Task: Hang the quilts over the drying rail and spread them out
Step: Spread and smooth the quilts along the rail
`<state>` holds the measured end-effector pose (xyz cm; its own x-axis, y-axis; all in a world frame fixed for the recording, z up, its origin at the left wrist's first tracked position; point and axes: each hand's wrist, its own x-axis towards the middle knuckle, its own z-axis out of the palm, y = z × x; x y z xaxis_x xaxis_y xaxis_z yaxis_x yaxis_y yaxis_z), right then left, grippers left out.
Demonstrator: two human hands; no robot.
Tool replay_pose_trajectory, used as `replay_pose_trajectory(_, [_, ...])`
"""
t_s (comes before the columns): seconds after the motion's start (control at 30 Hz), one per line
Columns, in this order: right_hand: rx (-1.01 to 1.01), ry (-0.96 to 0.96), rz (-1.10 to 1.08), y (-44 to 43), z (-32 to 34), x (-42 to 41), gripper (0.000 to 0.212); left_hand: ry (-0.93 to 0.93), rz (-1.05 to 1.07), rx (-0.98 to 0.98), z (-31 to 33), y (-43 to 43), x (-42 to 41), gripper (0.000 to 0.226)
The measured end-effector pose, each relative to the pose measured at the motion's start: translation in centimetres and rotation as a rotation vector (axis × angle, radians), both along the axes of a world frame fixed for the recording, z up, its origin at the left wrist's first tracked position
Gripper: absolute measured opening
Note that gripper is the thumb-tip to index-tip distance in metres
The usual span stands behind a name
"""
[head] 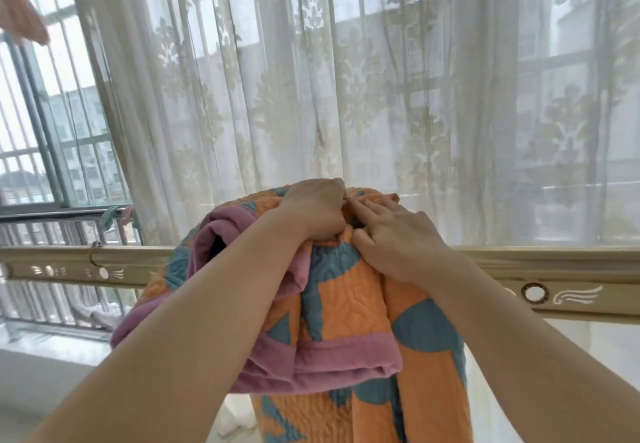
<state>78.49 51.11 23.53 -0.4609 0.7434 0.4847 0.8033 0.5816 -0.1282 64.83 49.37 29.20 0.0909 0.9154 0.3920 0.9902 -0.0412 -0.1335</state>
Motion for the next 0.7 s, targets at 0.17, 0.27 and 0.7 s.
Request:
replay_pose_trajectory(0.17, [-0.120,-0.010,-0.016,1.8,0.4,-0.1,0.055,-0.041,0.029,0.056,0.1,-3.2,-1.8,0.051])
replay_pose_trajectory(0.27, [-0.159,-0.026,-0.007,2.7,0.6,-0.6,0.054,0.064,0.134,0.147,-0.5,-5.4,-2.7,0.067])
replay_pose_trajectory(0.7, [-0.161,-0.072,-0.022,4.2,0.7,-2.7,0.053,-0.030,0.147,-0.001,-8.9,-7.4,-3.5,0.143])
